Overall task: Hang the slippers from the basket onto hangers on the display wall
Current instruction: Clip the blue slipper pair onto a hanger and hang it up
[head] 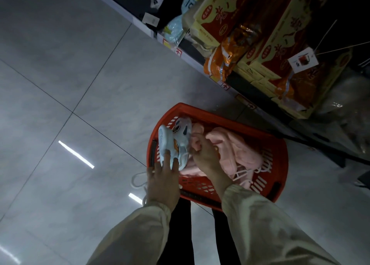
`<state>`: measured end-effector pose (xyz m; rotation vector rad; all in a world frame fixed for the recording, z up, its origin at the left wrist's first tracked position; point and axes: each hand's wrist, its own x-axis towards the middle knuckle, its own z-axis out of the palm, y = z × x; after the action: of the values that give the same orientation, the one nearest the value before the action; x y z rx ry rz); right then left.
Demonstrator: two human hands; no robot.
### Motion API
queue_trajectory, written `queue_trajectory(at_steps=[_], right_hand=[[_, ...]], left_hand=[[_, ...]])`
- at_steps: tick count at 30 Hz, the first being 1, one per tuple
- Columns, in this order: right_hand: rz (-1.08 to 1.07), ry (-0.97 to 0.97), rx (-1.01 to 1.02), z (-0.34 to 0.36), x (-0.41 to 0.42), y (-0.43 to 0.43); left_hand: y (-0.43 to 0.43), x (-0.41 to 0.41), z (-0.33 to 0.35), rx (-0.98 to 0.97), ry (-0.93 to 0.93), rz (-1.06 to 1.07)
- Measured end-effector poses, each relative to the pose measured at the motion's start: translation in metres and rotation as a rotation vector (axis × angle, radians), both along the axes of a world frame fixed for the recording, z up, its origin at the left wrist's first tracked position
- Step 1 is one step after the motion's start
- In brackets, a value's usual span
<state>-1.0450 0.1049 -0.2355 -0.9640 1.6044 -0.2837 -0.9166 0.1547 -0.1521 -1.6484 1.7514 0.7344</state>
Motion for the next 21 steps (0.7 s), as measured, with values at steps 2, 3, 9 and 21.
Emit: queue_trajectory(at_steps=[2, 3, 9, 21], right_hand=[[0.105, 0.006, 0.042, 0.001, 0.012, -0.015], [0.16, 0.0, 0.093, 0.003, 0.016, -0.021], [0.292, 0.015, 0.386, -0.029, 0.034, -0.025], [-0.047, 0.036, 0.241, -0.041, 0.02, 0.008]], left_hand=[[0.002, 0.007, -0.004, -0.033, -0.013, 0.018], [0.002, 0.009, -0.005, -0.044, -0.021, 0.02], [0.01, 0.021, -0.011, -0.042, -0.168, 0.038], [-0.013, 0.015, -0.025, 0.002, -0.024, -0.054]])
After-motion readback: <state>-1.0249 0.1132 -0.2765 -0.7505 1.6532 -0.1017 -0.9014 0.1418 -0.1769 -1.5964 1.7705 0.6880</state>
